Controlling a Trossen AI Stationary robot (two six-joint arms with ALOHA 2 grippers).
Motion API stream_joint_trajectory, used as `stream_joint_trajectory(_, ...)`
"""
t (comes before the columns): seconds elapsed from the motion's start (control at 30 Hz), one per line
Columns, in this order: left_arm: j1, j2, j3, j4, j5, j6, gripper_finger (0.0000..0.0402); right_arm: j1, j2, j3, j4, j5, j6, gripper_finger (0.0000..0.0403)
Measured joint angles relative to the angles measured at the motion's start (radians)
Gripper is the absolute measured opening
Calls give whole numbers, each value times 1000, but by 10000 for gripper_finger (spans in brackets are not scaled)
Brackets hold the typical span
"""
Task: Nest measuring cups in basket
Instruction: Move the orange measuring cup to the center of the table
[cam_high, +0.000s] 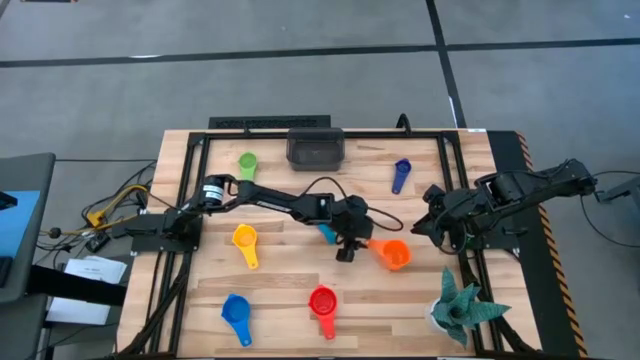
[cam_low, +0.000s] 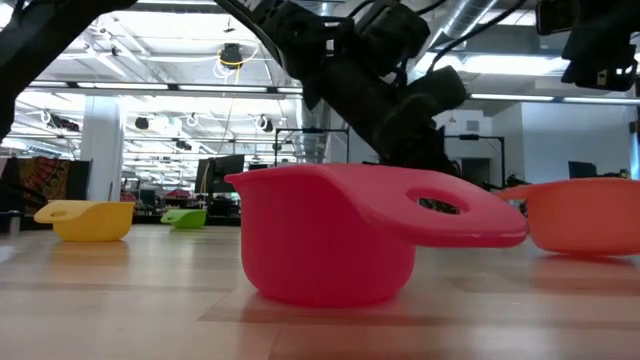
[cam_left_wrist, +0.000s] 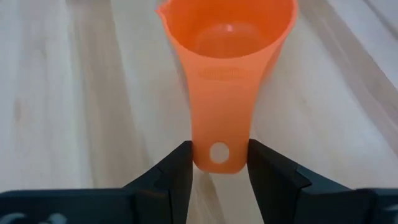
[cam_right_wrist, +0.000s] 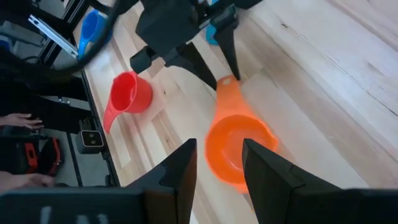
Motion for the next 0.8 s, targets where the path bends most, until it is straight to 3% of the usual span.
stream_joint_trajectory(0.27,-42,-26,0,-191,-43,-32,132,0,0,0,12,3,-32,153)
stream_joint_trajectory(0.8,-109,-101,0,-409,-152,-137,132,0,0,0,23,5,-90,154)
